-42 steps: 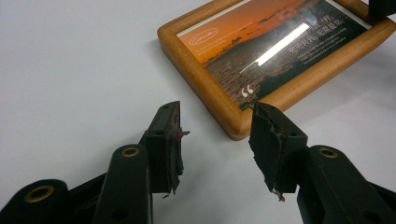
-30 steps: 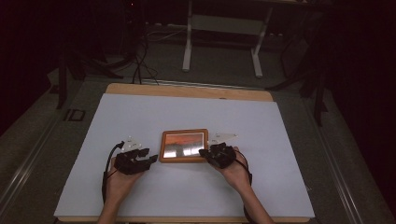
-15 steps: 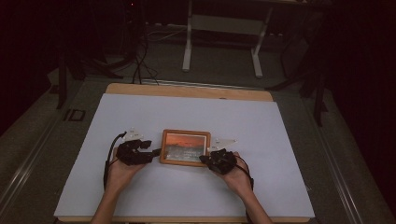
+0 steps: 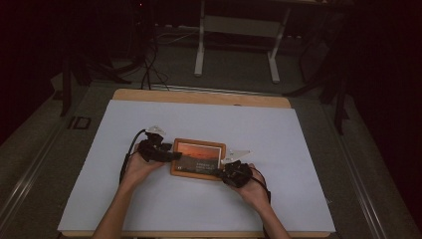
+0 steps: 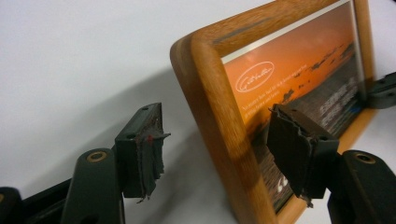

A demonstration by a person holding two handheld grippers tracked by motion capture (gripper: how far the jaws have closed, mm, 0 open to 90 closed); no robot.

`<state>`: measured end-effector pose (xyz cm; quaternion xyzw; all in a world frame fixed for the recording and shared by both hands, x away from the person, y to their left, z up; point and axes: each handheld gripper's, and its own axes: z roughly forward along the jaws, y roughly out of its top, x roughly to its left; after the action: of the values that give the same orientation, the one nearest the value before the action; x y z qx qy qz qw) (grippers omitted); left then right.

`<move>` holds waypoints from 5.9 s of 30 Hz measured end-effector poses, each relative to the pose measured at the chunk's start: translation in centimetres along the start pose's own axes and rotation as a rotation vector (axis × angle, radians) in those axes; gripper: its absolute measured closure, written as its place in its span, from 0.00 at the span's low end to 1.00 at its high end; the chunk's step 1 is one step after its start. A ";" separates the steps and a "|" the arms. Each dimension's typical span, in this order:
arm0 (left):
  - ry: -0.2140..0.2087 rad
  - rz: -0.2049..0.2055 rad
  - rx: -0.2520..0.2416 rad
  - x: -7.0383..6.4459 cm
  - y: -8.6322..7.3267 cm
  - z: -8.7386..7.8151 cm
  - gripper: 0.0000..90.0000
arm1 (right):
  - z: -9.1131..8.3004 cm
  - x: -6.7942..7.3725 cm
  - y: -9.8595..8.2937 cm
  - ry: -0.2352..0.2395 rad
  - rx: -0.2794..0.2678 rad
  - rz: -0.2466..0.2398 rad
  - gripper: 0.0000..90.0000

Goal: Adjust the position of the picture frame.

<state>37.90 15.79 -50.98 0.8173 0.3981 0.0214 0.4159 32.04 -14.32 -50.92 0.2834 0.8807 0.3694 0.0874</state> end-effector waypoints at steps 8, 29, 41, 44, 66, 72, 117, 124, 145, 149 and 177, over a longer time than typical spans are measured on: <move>-0.057 0.030 0.005 -0.4 0.4 0.8 0.44 | 0.1 0.0 -0.1 0.002 0.009 0.000 1.00; -0.045 0.049 0.016 -0.6 0.0 0.5 0.46 | -0.1 -3.8 -0.5 0.034 -0.096 0.338 0.58; -0.049 0.065 -0.029 -1.3 -0.7 -0.6 0.54 | -0.1 -4.4 -0.4 0.105 -0.150 0.385 0.63; -0.040 0.082 -0.053 -1.9 -1.1 -1.2 0.57 | -0.7 -4.2 -0.4 0.120 -0.168 0.350 0.65; -0.028 0.133 -0.172 -5.4 -3.4 -4.0 0.74 | -2.2 -4.6 0.7 0.145 -0.181 0.183 0.56; -0.003 0.104 -0.179 -6.2 -5.4 -4.2 0.75 | -1.5 -4.5 1.0 0.169 -0.164 0.116 0.55; 0.031 0.524 0.262 -13.9 4.6 0.9 0.77 | -2.8 -3.7 -0.8 0.174 -0.147 -0.029 0.44; 0.014 0.471 0.121 -12.6 3.1 -1.4 0.77 | -2.8 -4.0 -1.6 0.153 -0.143 0.002 0.40; -0.044 0.240 -0.187 -6.9 -4.0 -9.5 0.77 | 1.7 0.4 2.0 0.280 -0.143 -0.050 0.39; -0.021 0.225 -0.175 -6.2 -5.1 -10.6 0.77 | 3.0 1.5 3.0 0.342 -0.167 -0.042 0.44; -0.034 0.206 -0.208 -6.2 -5.5 -9.4 0.77 | 2.9 1.6 3.9 0.396 -0.301 0.043 0.74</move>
<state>26.77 19.76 -46.82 0.8067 0.3005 0.0912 0.5006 33.48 -9.45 -50.19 0.2081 0.8094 0.5465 -0.0535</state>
